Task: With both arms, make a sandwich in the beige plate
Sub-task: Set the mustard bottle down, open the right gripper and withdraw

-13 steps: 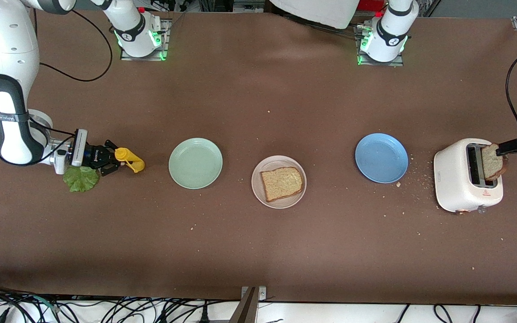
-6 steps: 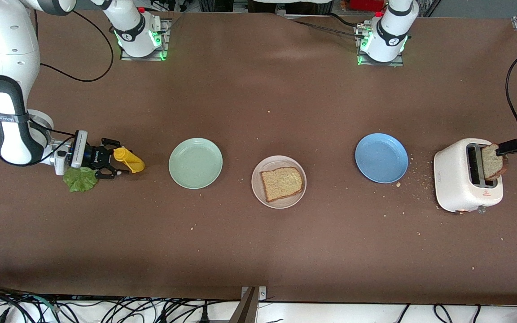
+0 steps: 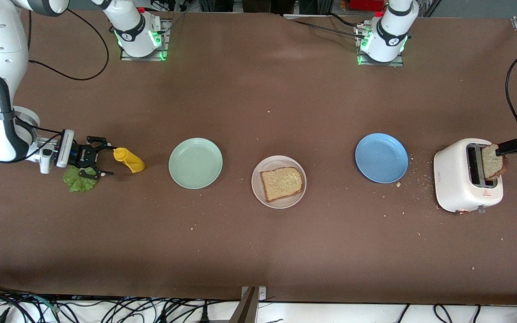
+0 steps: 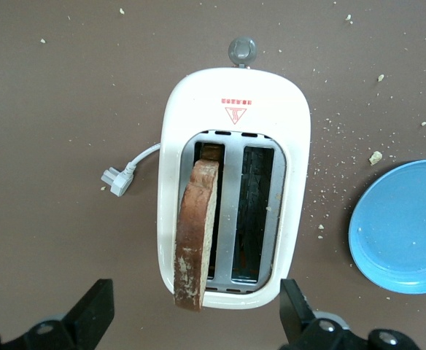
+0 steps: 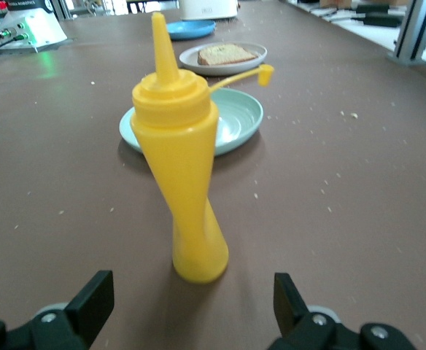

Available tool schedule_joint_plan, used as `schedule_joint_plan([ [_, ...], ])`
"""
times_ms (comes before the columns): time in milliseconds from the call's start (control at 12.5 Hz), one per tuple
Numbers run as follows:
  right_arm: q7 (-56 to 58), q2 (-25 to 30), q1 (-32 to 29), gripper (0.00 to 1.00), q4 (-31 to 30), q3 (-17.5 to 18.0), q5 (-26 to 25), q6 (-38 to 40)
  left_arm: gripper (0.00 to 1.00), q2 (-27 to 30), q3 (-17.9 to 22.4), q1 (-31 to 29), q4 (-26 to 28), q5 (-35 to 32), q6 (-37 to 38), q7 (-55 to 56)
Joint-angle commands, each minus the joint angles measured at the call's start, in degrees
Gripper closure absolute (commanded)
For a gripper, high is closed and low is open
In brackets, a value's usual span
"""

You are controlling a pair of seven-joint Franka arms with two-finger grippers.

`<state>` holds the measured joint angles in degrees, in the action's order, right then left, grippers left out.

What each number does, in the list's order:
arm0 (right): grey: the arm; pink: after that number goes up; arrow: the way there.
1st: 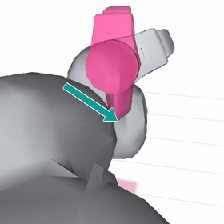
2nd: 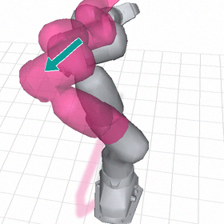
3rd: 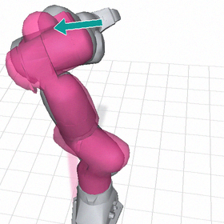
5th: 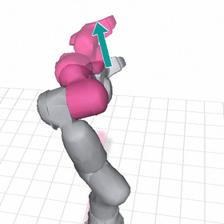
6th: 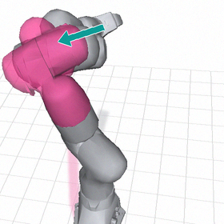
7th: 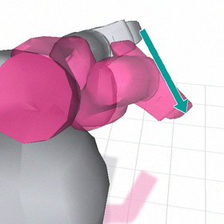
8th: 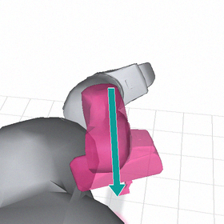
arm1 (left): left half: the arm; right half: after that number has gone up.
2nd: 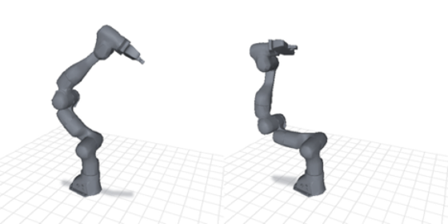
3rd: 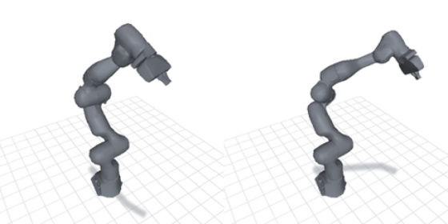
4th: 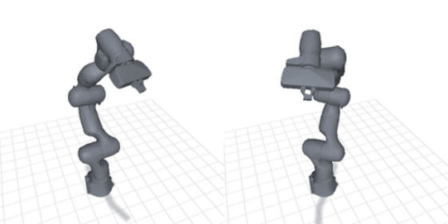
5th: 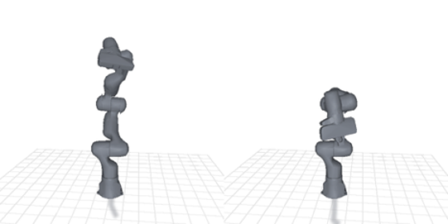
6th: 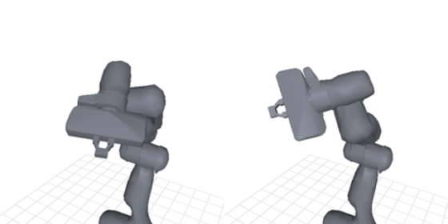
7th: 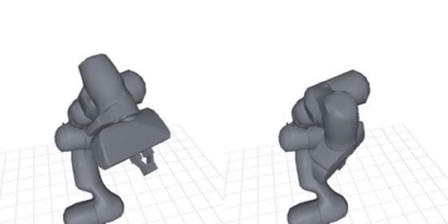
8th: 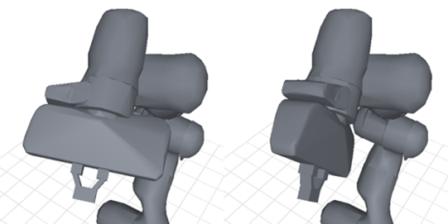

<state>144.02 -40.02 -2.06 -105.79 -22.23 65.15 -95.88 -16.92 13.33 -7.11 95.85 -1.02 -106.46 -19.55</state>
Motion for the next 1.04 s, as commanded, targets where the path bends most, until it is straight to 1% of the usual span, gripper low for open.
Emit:
schedule_joint_plan([
  [0,-10.7,0.1,-0.3,0.03,8.4,-1.9,-7.0,1.9,0.00,0.4,0.2,0.2,0.3,1.6,-0.1,-0.8],
  [160,-22.5,0.6,-0.3,0.03,15.4,-3.5,-13.7,6.1,0.00,0.4,0.2,0.2,0.3,1.6,-0.1,-0.8],
  [400,-38.9,1.2,-0.2,0.03,24.4,-4.8,-20.3,10.6,0.00,0.4,-0.3,0.2,0.3,1.6,-0.1,-0.6],
  [480,-44.6,2.6,0.0,0.03,25.5,-5.5,-22.1,11.1,0.00,0.4,-0.3,0.2,0.3,1.6,-0.1,-0.5],
  [639,-57.6,6.2,0.4,0.03,26.5,-5.8,-27.1,11.2,0.00,0.4,-0.3,0.2,0.3,1.6,-0.1,-0.5],
  [799,-70.7,8.5,1.7,0.03,32.1,-5.7,-34.2,11.4,0.00,0.4,-0.3,0.2,0.3,1.6,-0.1,-0.5],
  [879,-76.2,9.6,3.2,0.02,33.7,-5.8,-37.7,11.5,0.00,0.4,-0.3,0.2,0.3,1.6,-0.1,-0.5],
  [959,-82.3,11.3,4.0,0.02,33.7,-5.7,-40.4,11.5,0.00,0.4,-0.3,0.2,0.3,1.5,-0.1,-0.5],
])
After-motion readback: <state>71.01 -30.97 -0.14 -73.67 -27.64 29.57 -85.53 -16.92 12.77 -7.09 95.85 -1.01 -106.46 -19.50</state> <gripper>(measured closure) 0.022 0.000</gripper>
